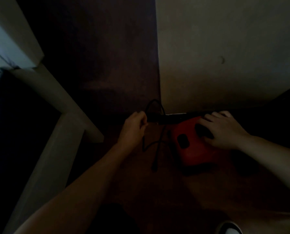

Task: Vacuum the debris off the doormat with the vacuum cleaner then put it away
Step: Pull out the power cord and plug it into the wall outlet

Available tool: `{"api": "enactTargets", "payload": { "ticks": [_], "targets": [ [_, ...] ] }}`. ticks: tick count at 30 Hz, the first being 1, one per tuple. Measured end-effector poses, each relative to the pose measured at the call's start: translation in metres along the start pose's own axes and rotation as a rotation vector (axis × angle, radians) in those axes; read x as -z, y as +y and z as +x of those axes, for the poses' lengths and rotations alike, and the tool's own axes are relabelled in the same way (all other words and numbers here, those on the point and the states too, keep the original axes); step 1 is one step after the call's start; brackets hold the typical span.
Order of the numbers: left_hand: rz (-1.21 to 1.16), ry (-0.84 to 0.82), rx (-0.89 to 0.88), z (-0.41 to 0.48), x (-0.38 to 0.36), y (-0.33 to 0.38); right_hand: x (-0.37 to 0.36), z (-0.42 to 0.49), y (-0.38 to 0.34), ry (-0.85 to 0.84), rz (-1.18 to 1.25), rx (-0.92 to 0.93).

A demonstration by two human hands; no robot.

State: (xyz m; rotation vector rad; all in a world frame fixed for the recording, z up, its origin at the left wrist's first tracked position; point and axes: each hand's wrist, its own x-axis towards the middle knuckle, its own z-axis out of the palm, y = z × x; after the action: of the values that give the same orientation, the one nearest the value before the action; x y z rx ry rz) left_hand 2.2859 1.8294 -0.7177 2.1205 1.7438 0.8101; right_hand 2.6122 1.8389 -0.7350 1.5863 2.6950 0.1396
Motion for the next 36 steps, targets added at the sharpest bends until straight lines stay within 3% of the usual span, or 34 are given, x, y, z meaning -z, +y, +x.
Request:
{"api": "enactTargets", "payload": {
  "ticks": [7, 11, 18, 30, 36],
  "targets": [
    [0.062, -0.098, 0.022, -0.042, -0.055, -0.016, -0.003, 0.000, 0.001, 0.008, -0.005, -0.003],
    [0.058, -0.273, -0.189, -0.048, -0.084, -0.014, -0.006, 0.000, 0.001, 0.046, 0.017, 0.019],
    [0.017, -0.516, -0.160, -0.023, -0.117, -0.017, -0.010, -0.001, 0.003, 0.103, 0.036, 0.045],
    [-0.073, -0.408, -0.047, -0.027, -0.115, -0.027, -0.008, 0.000, 0.005, 0.054, 0.036, 0.044],
    [-0.060, -0.734, -0.086, -0.036, -0.103, -0.032, -0.009, -0.001, 0.004, 0.082, 0.021, 0.043]
  ]
}}
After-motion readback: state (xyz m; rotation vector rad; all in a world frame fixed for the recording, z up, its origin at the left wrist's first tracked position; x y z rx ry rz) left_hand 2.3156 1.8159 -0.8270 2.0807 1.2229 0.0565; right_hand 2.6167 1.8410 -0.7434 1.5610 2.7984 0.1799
